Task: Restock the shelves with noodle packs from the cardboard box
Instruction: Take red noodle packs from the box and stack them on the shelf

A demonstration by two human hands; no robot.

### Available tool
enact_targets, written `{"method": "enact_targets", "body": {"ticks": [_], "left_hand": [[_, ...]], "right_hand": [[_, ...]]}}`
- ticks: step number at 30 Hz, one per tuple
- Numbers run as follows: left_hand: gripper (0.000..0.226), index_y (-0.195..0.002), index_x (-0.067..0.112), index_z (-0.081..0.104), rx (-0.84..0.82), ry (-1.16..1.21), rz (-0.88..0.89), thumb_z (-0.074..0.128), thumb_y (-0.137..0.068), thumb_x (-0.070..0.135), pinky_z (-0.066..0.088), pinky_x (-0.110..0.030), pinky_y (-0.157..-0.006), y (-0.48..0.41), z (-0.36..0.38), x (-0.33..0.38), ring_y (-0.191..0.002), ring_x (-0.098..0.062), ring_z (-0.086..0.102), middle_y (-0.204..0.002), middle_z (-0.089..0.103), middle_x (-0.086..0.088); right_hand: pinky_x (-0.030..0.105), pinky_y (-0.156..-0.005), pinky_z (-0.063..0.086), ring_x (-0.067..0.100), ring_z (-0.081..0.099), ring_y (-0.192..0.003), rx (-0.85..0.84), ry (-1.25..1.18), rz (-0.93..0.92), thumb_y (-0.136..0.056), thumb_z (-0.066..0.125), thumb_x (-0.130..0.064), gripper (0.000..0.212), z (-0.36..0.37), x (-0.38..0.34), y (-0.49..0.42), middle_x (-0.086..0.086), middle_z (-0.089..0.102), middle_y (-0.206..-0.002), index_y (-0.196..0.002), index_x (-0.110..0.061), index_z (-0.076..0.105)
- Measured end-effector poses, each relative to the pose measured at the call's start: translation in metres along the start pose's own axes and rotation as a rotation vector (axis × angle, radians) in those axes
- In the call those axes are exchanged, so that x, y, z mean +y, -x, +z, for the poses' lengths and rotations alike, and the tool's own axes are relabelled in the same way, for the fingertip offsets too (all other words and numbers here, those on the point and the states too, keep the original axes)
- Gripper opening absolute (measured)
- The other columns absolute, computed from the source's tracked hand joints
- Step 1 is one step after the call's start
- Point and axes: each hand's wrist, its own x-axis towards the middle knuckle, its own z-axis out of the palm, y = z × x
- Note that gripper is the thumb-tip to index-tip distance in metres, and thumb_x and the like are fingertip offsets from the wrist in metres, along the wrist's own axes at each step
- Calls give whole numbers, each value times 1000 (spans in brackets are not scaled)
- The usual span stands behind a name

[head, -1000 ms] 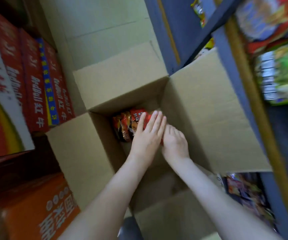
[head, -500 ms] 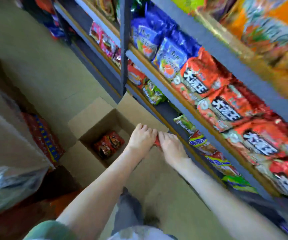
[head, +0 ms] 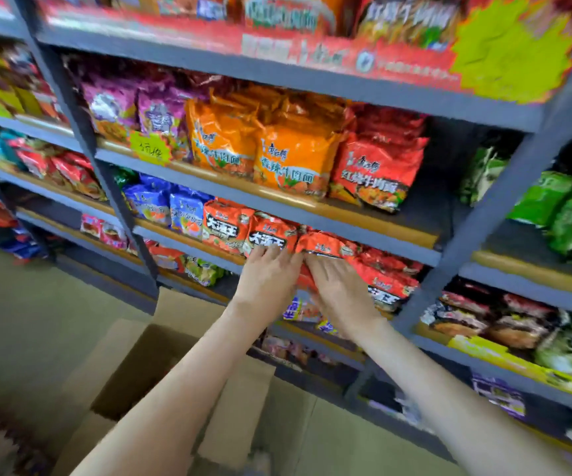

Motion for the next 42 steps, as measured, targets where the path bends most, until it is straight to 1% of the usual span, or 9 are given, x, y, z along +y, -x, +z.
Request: {"method": "enact_targets", "body": {"ticks": [3, 7, 10, 14, 17, 23, 29, 33, 42], "left_hand": [[49, -122, 21, 60, -44, 289, -63, 56, -81, 47, 38, -33, -98, -21, -37, 13, -114, -21, 55, -118, 63, 1], [33, -110, 23, 65, 207, 980, -477, 60, -88, 47, 38, -25, -78, -47, -86, 19, -98, -13, 56, -105, 61, 6], [47, -111, 15, 53, -108, 1517, -830, 58, -87, 55, 51, -40, -83, -74, -101, 24, -96, -26, 61, -103, 61, -4], [38, -106, 13, 63, -495, 1950, -814, 65, -85, 44, 55, -43, -81, -101, -94, 35, -92, -28, 69, -98, 73, -12], [33, -108, 9, 62, -457, 1908, -826, 74, -81, 22, 55, -42, -87, -115, -83, 41, -97, -31, 68, -105, 71, -17], [47, -120, 5, 54, -313, 1894, -779, 74, -78, 4, 58, -45, -64, -129, -59, 24, -83, -38, 70, -102, 70, -22], [31, -109, 13, 59, -248, 1896, -575, 72, -81, 7, 57, -39, -69, -133, -52, 3, -83, -31, 71, -92, 74, -9], [36, -113, 11, 57, -285, 1935, -494, 70, -81, 4, 56, -39, -74, -137, -44, -9, -87, -31, 70, -94, 74, -9], [62, -130, 28, 42, -154, 1522, -188, 76, -77, 26, 53, -32, -90, -145, -30, -27, -106, -14, 61, -116, 61, 5]], "right_hand": [[35, -77, 53, 30, 66, -89, 97, 46, 7, -57, 88, -16, 67, -39, 26, 9, 13, 68, -99, -115, 2, 61], [31, -88, 38, 25, 58, -95, 251, 120, 31, -57, 88, -15, 73, -72, 55, 18, 13, 66, -105, -119, -1, 53], [37, -90, 46, 27, 63, -98, 314, 160, 36, -53, 91, -17, 82, -89, 69, 21, 13, 67, -107, -119, -4, 44], [42, -94, 48, 31, 64, -104, 348, 171, -7, -56, 90, -14, 81, -92, 76, 23, 18, 66, -112, -122, -1, 44], [38, -104, 37, 28, 59, -112, 251, 136, 34, -56, 89, -10, 79, -90, 85, 18, 15, 63, -119, -124, -2, 50], [27, -115, -2, 6, 6, -144, -45, -208, 196, -87, 48, -63, 74, -108, 103, 4, -10, 18, -156, -148, -28, 26], [39, -115, 23, 13, 21, -141, 150, -731, 722, -85, 69, -32, 87, -110, 125, -21, -5, 19, -154, -151, -26, 13], [39, -96, 48, 19, 58, -116, 163, -1378, 827, -81, 71, -11, 81, -115, 128, -34, 2, 53, -133, -146, -22, 24], [34, -90, 52, 16, 63, -108, 222, -1251, 727, -80, 71, 0, 48, -100, 124, -35, 1, 66, -115, -117, -26, 54]]}}
